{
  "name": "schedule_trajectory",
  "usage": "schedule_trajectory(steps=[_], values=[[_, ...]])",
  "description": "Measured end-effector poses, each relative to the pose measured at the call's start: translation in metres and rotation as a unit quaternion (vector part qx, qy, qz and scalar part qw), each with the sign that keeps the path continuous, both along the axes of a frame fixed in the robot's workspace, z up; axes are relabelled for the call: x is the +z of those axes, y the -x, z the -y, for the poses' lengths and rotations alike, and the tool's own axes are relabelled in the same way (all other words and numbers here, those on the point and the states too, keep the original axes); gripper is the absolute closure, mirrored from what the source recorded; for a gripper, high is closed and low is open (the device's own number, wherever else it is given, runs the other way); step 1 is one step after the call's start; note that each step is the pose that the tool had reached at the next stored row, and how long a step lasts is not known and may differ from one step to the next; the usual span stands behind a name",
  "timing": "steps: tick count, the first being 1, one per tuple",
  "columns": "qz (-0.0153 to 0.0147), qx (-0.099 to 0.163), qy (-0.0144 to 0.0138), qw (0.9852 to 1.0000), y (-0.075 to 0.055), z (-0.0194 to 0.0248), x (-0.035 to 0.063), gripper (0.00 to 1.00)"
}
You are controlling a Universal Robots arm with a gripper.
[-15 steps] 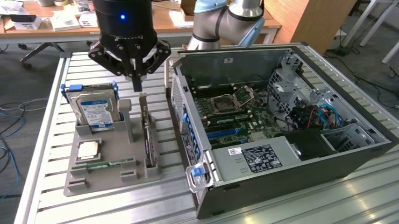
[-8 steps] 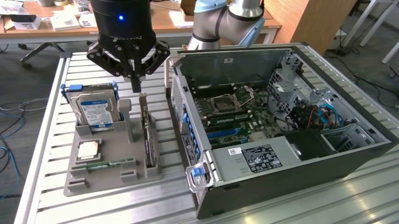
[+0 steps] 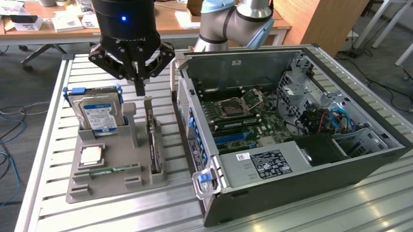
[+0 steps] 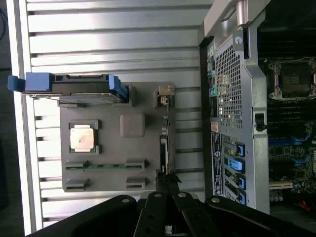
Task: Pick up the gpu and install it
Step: 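Pick up the gpu and move the gpu toward the slot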
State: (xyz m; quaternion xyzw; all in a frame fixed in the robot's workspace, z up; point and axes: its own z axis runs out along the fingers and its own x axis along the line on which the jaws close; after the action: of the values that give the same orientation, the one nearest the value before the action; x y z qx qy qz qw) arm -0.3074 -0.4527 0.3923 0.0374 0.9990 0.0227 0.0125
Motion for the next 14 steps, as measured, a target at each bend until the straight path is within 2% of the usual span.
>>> schedule_trajectory(steps=[8, 9, 10, 12, 13, 14], values=[[0.0000, 0.000, 0.0000, 1.0000, 0.0000, 0.0000, 0.0000, 0.89], [0.0000, 0.000, 0.0000, 1.0000, 0.0000, 0.0000, 0.0000, 0.83], [0.0000, 0.000, 0.0000, 1.0000, 0.0000, 0.0000, 0.0000, 0.83], [0.0000, 0.000, 0.0000, 1.0000, 0.0000, 0.0000, 0.0000, 0.71], [0.0000, 0.000, 0.0000, 1.0000, 0.0000, 0.0000, 0.0000, 0.71], [0.0000, 0.000, 0.0000, 1.0000, 0.0000, 0.0000, 0.0000, 0.65]])
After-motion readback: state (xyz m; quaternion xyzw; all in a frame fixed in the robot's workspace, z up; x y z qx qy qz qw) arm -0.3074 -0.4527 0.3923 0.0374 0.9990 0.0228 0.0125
